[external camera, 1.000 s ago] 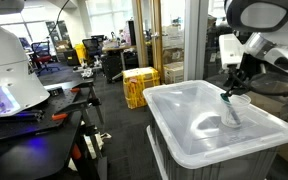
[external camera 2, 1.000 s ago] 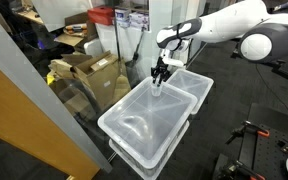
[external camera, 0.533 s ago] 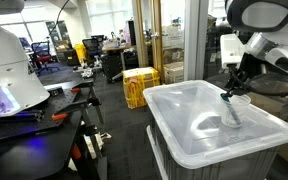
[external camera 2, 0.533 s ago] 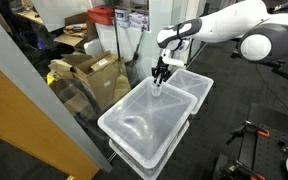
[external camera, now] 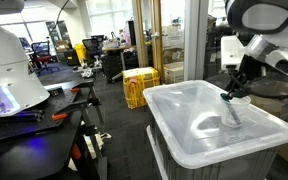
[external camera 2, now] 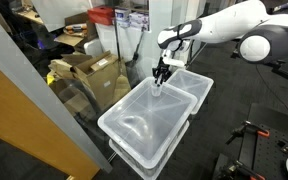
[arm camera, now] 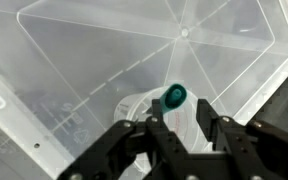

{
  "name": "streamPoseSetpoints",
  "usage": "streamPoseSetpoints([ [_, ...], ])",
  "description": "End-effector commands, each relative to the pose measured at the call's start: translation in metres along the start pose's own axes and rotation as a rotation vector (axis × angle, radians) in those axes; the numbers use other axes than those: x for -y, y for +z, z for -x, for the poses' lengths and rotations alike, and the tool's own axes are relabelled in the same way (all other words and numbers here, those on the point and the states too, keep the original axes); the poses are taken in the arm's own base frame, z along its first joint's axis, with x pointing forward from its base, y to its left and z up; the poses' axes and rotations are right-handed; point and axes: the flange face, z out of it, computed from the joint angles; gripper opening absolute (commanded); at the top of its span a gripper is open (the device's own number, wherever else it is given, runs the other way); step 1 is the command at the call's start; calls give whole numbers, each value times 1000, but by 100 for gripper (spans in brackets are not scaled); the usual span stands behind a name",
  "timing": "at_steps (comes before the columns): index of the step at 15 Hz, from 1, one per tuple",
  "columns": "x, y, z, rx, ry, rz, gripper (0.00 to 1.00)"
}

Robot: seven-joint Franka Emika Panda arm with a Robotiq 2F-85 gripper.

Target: Take the green marker out of the cup, move the cup to the left

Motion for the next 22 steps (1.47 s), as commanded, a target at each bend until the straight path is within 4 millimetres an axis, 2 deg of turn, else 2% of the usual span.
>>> streamPoseSetpoints([
  [1,3,1,-4,-5,38,18,41],
  [5,1,4,-5,0,39,18,39],
  [8,0,5,-5,3,38,18,34],
  [9,0,5,-5,6,36,18,28],
  [13,1,5,-5,12,32,17,23],
  [16,2,6,-6,12,30,17,26],
  [19,2,7,-7,16,31,17,42],
  [20,1,7,-7,17,31,17,44],
  [22,1,9,-7,21,30,16,40],
])
